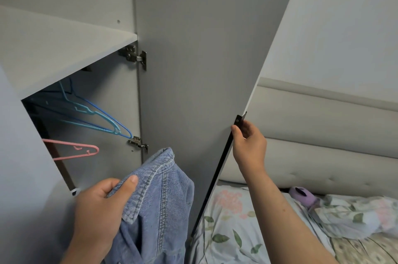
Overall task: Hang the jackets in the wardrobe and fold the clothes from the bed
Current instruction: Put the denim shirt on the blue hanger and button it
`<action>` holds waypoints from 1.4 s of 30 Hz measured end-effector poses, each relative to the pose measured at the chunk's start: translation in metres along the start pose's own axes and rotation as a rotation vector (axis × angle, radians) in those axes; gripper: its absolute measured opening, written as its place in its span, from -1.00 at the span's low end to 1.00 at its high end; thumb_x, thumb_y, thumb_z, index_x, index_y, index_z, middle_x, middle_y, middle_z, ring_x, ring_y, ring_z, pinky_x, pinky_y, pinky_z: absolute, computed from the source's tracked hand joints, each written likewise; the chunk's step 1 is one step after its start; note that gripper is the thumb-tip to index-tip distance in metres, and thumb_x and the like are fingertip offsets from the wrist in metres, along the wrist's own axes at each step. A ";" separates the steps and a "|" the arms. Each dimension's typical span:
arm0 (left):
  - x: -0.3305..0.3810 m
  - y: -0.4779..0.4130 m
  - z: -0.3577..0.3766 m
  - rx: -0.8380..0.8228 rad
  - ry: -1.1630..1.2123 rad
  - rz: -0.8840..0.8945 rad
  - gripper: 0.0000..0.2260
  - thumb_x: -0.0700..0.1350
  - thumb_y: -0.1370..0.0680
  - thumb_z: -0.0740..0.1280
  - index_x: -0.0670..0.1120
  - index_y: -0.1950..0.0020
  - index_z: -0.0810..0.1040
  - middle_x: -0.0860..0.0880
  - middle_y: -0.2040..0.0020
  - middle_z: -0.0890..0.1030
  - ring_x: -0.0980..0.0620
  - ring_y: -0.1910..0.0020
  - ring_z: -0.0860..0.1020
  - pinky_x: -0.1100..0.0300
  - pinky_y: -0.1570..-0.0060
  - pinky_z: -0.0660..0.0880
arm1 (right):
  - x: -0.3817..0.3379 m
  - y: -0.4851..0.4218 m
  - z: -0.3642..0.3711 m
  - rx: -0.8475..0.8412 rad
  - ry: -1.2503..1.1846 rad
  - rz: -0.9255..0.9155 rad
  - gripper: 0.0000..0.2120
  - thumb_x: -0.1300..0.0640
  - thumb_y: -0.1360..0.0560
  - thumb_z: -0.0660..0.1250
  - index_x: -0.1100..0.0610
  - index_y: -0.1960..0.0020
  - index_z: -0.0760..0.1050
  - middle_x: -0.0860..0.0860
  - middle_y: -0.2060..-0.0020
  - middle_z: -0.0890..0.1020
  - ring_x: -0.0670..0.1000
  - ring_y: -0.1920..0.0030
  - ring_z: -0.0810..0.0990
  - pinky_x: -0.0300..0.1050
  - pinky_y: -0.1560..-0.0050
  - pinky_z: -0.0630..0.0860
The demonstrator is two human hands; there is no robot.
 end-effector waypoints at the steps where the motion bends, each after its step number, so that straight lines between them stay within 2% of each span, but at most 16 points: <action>1: -0.001 0.000 0.000 0.005 0.001 0.003 -0.74 -0.07 -0.44 0.50 -0.12 0.38 0.55 0.02 0.56 0.41 0.16 0.56 0.32 0.34 0.59 0.25 | -0.001 0.000 0.000 0.002 0.005 -0.003 -0.81 0.15 -0.53 0.38 0.05 -0.13 0.61 -0.33 0.16 0.62 -0.41 0.12 0.59 -0.56 0.15 0.43; 3: -0.004 -0.002 -0.001 0.013 0.001 0.005 -0.73 -0.09 -0.45 0.51 -0.15 0.38 0.54 0.00 0.55 0.40 0.14 0.55 0.32 0.33 0.58 0.24 | -0.004 0.004 0.002 0.006 0.005 0.004 -0.77 0.16 -0.52 0.38 0.03 -0.17 0.57 -0.30 0.12 0.60 -0.31 0.08 0.62 -0.46 0.07 0.50; 5: -0.006 -0.004 -0.002 0.023 0.004 0.000 -0.72 -0.12 -0.45 0.51 -0.18 0.38 0.52 -0.01 0.54 0.38 0.12 0.53 0.31 0.31 0.57 0.22 | -0.010 0.012 0.001 0.092 0.046 -0.026 -0.62 0.19 -0.50 0.40 0.10 -0.31 0.47 -0.13 -0.02 0.53 -0.06 -0.05 0.60 -0.25 -0.11 0.51; 7: -0.007 -0.006 -0.003 0.030 0.008 -0.003 -0.71 -0.13 -0.45 0.50 -0.18 0.39 0.50 0.02 0.55 0.36 0.13 0.53 0.30 0.30 0.56 0.21 | -0.023 0.025 0.000 0.244 0.154 -0.250 -0.56 0.23 -0.47 0.36 0.20 -0.33 0.41 0.07 -0.12 0.49 0.10 -0.12 0.50 -0.01 -0.21 0.44; 9: -0.010 -0.010 -0.004 0.044 0.015 -0.021 -0.70 -0.12 -0.46 0.50 -0.19 0.38 0.48 0.01 0.54 0.36 0.11 0.52 0.30 0.29 0.56 0.21 | -0.039 0.042 0.010 0.237 0.167 -0.493 -0.65 0.19 -0.44 0.28 0.18 -0.22 0.45 0.10 -0.05 0.53 0.08 -0.05 0.50 -0.06 -0.16 0.42; 11: -0.014 -0.015 -0.006 0.050 0.009 -0.029 -0.67 -0.10 -0.46 0.50 -0.22 0.37 0.45 -0.02 0.52 0.35 0.08 0.50 0.30 0.24 0.57 0.20 | -0.048 0.056 0.034 -0.021 0.076 -0.585 -0.74 0.16 -0.45 0.23 0.07 -0.13 0.49 -0.06 0.08 0.55 -0.13 0.08 0.52 -0.32 -0.03 0.43; 14: -0.019 -0.022 -0.007 0.064 -0.022 -0.024 -0.57 0.04 -0.36 0.53 -0.26 0.38 0.44 -0.05 0.51 0.35 0.06 0.48 0.31 0.04 0.56 0.22 | -0.045 0.064 0.083 -0.453 0.028 -0.441 -0.81 0.21 -0.48 0.29 0.08 -0.04 0.61 -0.17 0.18 0.61 -0.23 0.16 0.57 -0.43 0.09 0.45; 18: -0.024 -0.030 -0.006 0.108 -0.113 -0.022 -0.54 0.13 -0.30 0.44 -0.27 0.42 0.45 0.00 0.53 0.34 0.10 0.49 0.29 -0.01 0.46 0.29 | -0.024 0.051 0.151 -0.689 0.059 -0.245 -0.86 0.25 -0.50 0.34 0.08 0.05 0.65 -0.26 0.31 0.59 -0.30 0.28 0.55 -0.44 0.17 0.44; 22: -0.030 -0.048 0.001 0.171 -0.181 -0.031 -0.49 0.10 -0.35 0.51 -0.24 0.44 0.34 0.08 0.55 0.26 0.16 0.51 0.23 0.16 0.48 0.22 | -0.010 0.034 0.220 -0.792 0.111 -0.207 -0.87 0.25 -0.50 0.35 0.12 0.02 0.66 -0.21 0.33 0.59 -0.35 0.35 0.52 -0.46 0.18 0.41; 24: -0.032 -0.058 0.006 0.193 -0.232 -0.012 -0.49 -0.01 -0.42 0.52 -0.21 0.48 0.29 0.09 0.55 0.23 0.17 0.52 0.20 0.20 0.47 0.19 | -0.005 0.027 0.248 -0.813 0.120 -0.166 -0.86 0.24 -0.49 0.36 0.14 -0.01 0.66 -0.10 0.28 0.64 -0.26 0.32 0.53 -0.35 0.12 0.48; 26: -0.041 -0.068 0.008 0.213 -0.231 -0.034 -0.49 -0.02 -0.44 0.51 -0.20 0.48 0.28 0.08 0.54 0.23 0.15 0.50 0.22 0.15 0.44 0.21 | -0.001 0.024 0.275 -0.864 0.120 -0.111 -0.82 0.21 -0.48 0.41 0.17 -0.08 0.65 -0.04 0.22 0.66 -0.12 0.23 0.59 -0.23 0.06 0.51; 29: -0.057 -0.074 0.012 0.223 -0.210 -0.074 -0.52 0.12 -0.37 0.45 -0.19 0.44 0.31 0.04 0.53 0.27 0.12 0.47 0.26 0.12 0.41 0.28 | 0.008 0.020 0.306 -0.933 0.204 -0.127 -0.65 0.11 -0.48 0.46 0.20 -0.22 0.60 0.02 0.00 0.70 -0.04 -0.01 0.65 -0.28 -0.10 0.46; 32: -0.070 -0.074 0.015 0.229 -0.261 -0.096 -0.47 0.07 -0.41 0.50 -0.09 0.49 0.21 0.05 0.58 0.23 0.16 0.55 0.20 0.25 0.51 0.19 | 0.016 0.018 0.323 -0.888 0.239 -0.157 -0.63 -0.01 -0.50 0.41 0.15 -0.24 0.61 0.04 -0.08 0.70 -0.02 -0.13 0.64 -0.30 -0.14 0.45; 37: -0.084 -0.079 0.015 0.220 -0.289 -0.161 -0.54 0.02 -0.44 0.47 -0.05 0.50 0.27 0.02 0.60 0.26 0.15 0.58 0.21 0.26 0.53 0.18 | 0.033 0.028 0.341 -0.911 0.147 -0.057 -0.71 -0.08 -0.52 0.35 0.15 0.01 0.66 0.05 0.19 0.70 0.01 0.15 0.62 -0.09 0.00 0.55; 40: -0.088 -0.079 0.013 0.222 -0.266 -0.171 -0.52 0.00 -0.45 0.47 -0.05 0.49 0.24 0.04 0.59 0.22 0.15 0.57 0.18 0.26 0.52 0.16 | 0.035 0.034 0.348 -0.960 0.097 0.018 -0.64 -0.06 -0.51 0.39 0.10 -0.22 0.59 -0.04 0.02 0.64 -0.03 0.00 0.59 -0.12 -0.10 0.53; 42: -0.088 -0.080 0.012 0.230 -0.256 -0.169 -0.52 -0.03 -0.45 0.47 -0.05 0.50 0.23 0.05 0.60 0.21 0.16 0.58 0.18 0.28 0.53 0.15 | 0.035 0.036 0.352 -0.974 0.123 -0.001 -0.66 0.06 -0.49 0.39 0.02 -0.26 0.55 -0.11 -0.01 0.54 -0.09 0.06 0.55 -0.16 -0.01 0.54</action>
Point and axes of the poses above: each hand's wrist, its own y-axis away from the middle knuckle, its own z-axis out of the palm, x = y × z, the point moved 3 cm from there along -y, towards the middle knuckle
